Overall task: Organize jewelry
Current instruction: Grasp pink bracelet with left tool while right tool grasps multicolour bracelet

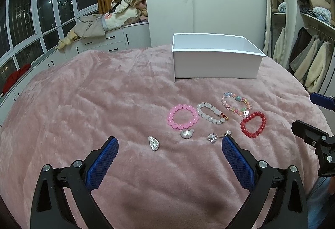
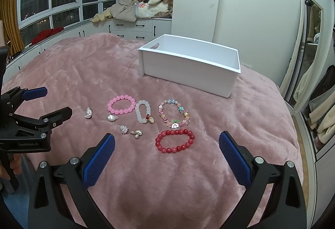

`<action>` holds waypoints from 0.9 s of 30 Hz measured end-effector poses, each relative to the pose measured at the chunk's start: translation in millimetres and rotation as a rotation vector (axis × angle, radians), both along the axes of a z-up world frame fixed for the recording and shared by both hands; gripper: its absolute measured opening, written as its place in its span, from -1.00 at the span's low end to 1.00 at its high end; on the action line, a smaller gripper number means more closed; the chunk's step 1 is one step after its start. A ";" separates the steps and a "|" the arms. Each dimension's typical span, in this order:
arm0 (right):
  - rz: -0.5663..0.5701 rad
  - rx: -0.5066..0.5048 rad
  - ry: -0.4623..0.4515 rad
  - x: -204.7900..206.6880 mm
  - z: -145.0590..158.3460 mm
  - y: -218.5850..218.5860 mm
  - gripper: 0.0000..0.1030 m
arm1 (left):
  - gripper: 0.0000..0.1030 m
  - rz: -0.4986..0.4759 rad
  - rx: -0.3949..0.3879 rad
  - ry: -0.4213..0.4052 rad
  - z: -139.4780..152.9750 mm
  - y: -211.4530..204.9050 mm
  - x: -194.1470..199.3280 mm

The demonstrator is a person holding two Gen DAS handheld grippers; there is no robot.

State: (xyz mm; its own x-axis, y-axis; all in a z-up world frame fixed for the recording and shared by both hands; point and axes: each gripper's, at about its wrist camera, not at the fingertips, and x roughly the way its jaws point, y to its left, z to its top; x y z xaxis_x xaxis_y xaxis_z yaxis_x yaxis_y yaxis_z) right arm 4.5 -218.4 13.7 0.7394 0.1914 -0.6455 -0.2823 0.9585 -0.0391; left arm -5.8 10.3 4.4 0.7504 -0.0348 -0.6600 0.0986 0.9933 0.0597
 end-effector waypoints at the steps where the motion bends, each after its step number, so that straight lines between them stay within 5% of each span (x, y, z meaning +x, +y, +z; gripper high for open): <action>1: -0.001 -0.001 0.004 0.9 0.2 -0.1 0.91 | 0.94 -0.002 -0.002 0.002 0.0 -0.6 0.5; 16: -0.063 -0.018 0.045 37.2 8.9 -7.7 0.91 | 0.94 -0.082 -0.005 0.061 -4.9 -12.6 18.7; 27: -0.078 -0.020 0.153 84.2 -5.6 -11.1 0.69 | 0.94 -0.002 -0.058 0.141 3.1 1.7 64.5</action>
